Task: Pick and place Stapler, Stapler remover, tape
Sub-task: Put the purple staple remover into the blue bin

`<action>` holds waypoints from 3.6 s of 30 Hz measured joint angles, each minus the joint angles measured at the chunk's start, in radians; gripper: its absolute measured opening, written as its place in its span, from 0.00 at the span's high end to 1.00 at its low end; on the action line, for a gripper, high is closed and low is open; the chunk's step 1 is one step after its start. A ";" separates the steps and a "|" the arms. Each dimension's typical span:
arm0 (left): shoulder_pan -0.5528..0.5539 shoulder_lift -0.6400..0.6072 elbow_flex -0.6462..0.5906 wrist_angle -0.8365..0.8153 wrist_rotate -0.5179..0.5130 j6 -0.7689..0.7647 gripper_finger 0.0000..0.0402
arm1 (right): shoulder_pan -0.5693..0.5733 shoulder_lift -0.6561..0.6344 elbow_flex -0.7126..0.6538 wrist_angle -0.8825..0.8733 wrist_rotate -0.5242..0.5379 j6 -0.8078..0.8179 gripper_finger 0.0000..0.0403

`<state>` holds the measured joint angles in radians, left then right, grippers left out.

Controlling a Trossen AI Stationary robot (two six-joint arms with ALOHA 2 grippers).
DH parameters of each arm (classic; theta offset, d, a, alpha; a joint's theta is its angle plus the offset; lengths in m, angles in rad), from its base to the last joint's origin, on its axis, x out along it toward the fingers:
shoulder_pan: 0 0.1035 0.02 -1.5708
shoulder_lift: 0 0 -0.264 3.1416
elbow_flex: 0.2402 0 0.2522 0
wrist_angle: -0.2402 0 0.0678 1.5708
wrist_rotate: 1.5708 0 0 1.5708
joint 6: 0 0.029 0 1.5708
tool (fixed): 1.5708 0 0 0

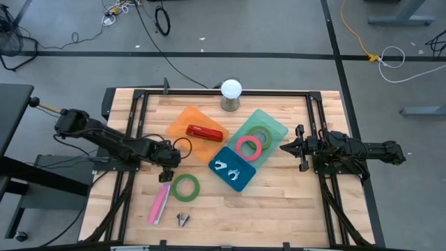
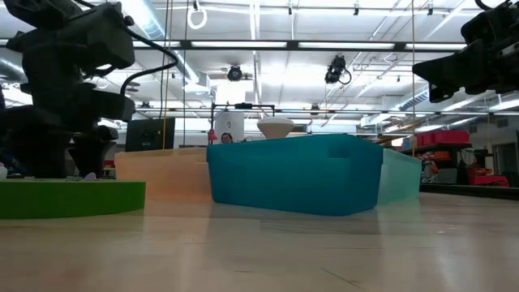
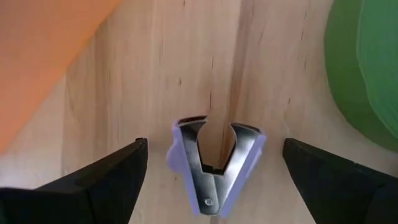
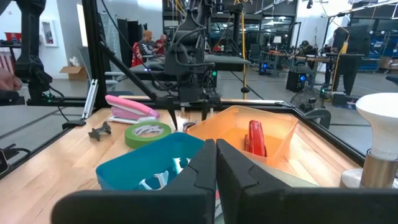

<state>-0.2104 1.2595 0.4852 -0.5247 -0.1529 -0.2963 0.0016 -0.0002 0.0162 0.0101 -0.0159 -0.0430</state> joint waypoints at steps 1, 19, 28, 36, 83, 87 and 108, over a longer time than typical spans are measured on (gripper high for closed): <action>0.000 0.010 0.002 0.002 0.002 -0.003 0.05 | 0.000 0.000 0.000 0.000 0.000 0.000 0.97; 0.000 -0.005 0.032 -0.065 -0.027 -0.007 0.05 | 0.000 0.000 0.000 0.000 0.000 0.000 0.97; 0.000 -0.005 0.032 -0.064 -0.027 -0.007 0.15 | 0.000 0.000 0.000 0.000 0.000 0.000 0.97; 0.000 -0.005 0.032 -0.063 -0.007 -0.007 0.29 | 0.000 0.000 0.000 0.000 0.000 0.000 0.97; 0.000 -0.006 0.140 -0.057 -0.011 -0.005 0.66 | 0.000 0.000 0.000 0.000 0.000 0.000 0.97; 0.000 -0.006 0.180 -0.064 -0.033 -0.003 0.66 | 0.000 0.000 0.000 0.000 0.000 0.000 0.97; 0.135 -0.006 0.372 -0.104 -0.087 0.242 0.66 | 0.000 0.000 0.000 0.000 0.000 0.000 0.97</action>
<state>-0.0750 1.2537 0.8570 -0.6291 -0.2398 -0.0539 0.0015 -0.0002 0.0160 0.0097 -0.0161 -0.0429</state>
